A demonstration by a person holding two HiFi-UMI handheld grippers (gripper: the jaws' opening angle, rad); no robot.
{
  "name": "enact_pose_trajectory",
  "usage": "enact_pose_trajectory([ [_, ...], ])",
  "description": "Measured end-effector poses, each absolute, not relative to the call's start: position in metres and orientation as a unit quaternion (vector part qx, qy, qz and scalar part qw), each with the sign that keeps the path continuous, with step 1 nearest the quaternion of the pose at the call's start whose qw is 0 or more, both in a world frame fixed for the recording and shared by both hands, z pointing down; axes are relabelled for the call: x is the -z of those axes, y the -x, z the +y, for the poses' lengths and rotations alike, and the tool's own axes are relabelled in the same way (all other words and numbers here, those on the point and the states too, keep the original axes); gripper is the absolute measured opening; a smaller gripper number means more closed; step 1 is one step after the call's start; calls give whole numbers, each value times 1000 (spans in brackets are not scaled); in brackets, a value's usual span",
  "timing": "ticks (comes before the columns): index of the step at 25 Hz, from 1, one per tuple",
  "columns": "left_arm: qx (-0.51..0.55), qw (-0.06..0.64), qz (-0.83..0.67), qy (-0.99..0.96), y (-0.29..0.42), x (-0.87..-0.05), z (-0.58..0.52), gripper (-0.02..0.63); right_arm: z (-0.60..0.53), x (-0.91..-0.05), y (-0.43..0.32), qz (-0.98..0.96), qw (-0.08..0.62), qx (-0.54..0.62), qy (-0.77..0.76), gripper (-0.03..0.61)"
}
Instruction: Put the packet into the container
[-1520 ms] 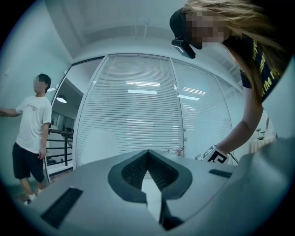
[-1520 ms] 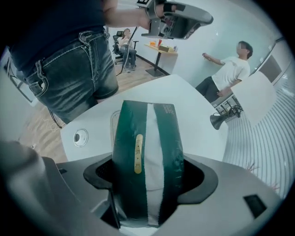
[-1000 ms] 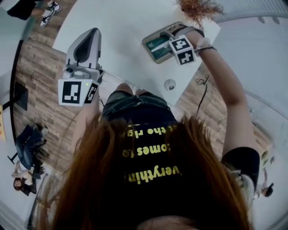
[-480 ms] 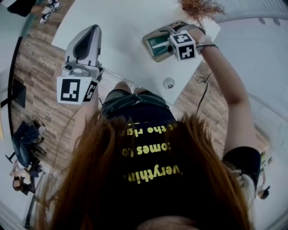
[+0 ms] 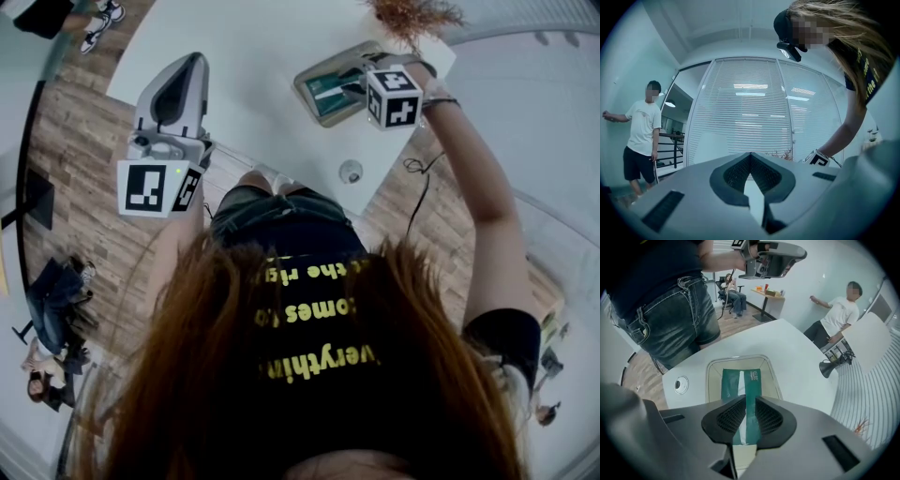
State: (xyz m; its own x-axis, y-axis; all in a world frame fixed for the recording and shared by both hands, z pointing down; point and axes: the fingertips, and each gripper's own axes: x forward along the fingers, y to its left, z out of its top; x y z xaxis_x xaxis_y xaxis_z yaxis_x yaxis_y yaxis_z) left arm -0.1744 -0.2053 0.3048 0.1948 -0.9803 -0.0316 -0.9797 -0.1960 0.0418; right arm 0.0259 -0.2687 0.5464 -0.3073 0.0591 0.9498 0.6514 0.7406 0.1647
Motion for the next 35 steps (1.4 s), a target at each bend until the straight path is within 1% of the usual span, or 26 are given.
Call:
enact_pose_trajectory([
  [5, 29, 4, -624, -781, 171, -303, -209, 2, -276, -536, -23, -800, 527, 237, 165, 23],
  [8, 30, 4, -619, -785, 169, -302, -211, 2, -282, -524, -20, -830, 508, 208, 103, 18],
  [11, 31, 2, -614, -788, 167, -303, -213, 2, -288, -507, -16, -865, 470, 173, 34, 18],
  [14, 30, -1, -610, -792, 163, -302, -215, 2, -292, -492, -17, -904, 408, 109, -64, 18],
  [19, 33, -13, -598, -800, 159, -295, -216, 2, -296, -443, -17, -939, 261, 8, -223, 18],
  [23, 35, -20, -590, -807, 154, -291, -221, 2, -301, -396, -25, -936, 155, -18, -317, 18],
  [26, 36, -20, -583, -811, 151, -292, -225, 2, -302, -360, -29, -928, 88, -17, -361, 18],
  [30, 36, -21, -575, -817, 146, -292, -229, 2, -293, -317, -36, -915, 34, 1, -401, 18],
  [35, 33, -23, -568, -822, 142, -296, -232, 2, -273, -294, -52, -897, 7, -1, -442, 18],
])
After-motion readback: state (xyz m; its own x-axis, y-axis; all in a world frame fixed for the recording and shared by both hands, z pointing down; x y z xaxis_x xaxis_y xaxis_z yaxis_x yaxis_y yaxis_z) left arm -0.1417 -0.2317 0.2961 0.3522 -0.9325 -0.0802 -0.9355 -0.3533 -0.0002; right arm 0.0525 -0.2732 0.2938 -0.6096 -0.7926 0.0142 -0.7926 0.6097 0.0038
